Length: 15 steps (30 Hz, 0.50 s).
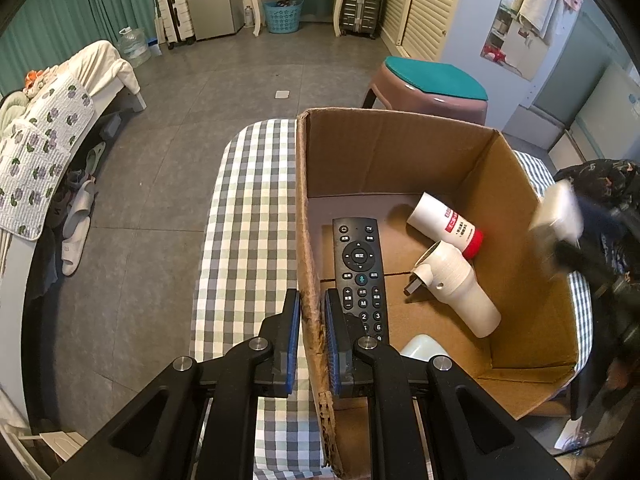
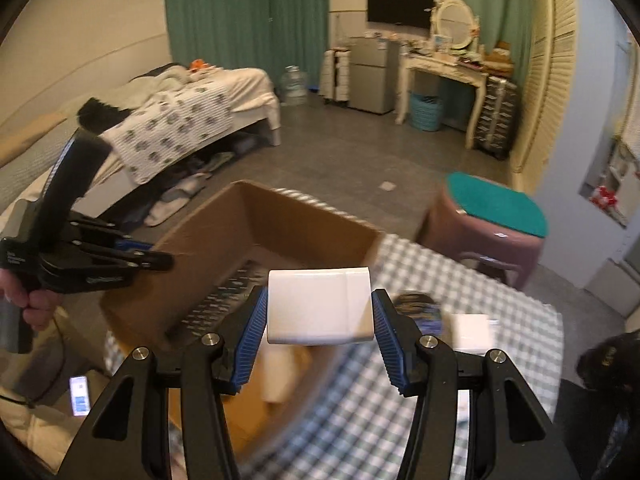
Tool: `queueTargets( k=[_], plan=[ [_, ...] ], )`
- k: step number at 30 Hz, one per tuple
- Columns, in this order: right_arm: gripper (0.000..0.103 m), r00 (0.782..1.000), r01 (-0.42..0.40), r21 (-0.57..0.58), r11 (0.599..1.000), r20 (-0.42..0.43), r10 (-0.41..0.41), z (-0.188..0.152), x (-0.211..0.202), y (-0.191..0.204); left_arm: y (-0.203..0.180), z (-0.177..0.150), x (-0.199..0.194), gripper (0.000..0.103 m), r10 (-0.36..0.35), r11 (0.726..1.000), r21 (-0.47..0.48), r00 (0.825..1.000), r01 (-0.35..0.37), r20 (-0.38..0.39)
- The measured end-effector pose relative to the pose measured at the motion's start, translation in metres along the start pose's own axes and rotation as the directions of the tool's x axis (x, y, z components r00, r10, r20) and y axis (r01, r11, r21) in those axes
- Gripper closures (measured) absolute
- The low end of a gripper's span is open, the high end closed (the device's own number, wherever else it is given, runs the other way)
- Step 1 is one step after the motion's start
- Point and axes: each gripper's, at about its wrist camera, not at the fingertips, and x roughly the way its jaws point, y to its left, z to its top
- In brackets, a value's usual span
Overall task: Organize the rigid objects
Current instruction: 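Carry the white charger into the box and release it with the right gripper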
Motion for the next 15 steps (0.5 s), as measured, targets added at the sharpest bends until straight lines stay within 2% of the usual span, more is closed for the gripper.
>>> queueTargets(
  k=[6, 11, 12, 14, 15],
  plan=[
    [0.051, 0.994, -0.067, -0.049, 0.997, -0.087, 0.063, -0.013, 0.038, 0.037, -0.001, 0.0, 0.0, 0.091, -0.003, 1.0, -0.002, 1.0, 0.003, -0.001],
    [0.051, 0.992, -0.05, -0.064, 0.997, -0.118, 0.042, -0.02, 0.048, 0.044, -0.004, 0.001, 0.0, 0.089, -0.003, 1.0, 0.004, 1.0, 0.003, 0.002],
    [0.05, 0.993, -0.041, -0.064, 0.997, -0.115, 0.034, -0.021, 0.048, 0.043, -0.004, 0.001, 0.0, 0.088, -0.003, 1.0, 0.004, 1.0, 0.003, 0.002],
    [0.04, 0.994, -0.034, -0.054, 0.998, -0.105, 0.028, -0.02, 0.047, 0.04, -0.002, 0.001, -0.001, 0.085, -0.008, 1.0, 0.001, 1.0, 0.008, 0.004],
    [0.039, 0.994, -0.032, -0.052, 0.998, -0.102, 0.026, -0.02, 0.045, 0.04, -0.001, 0.001, -0.002, 0.084, -0.012, 1.0, -0.001, 1.0, 0.012, 0.006]
  ],
)
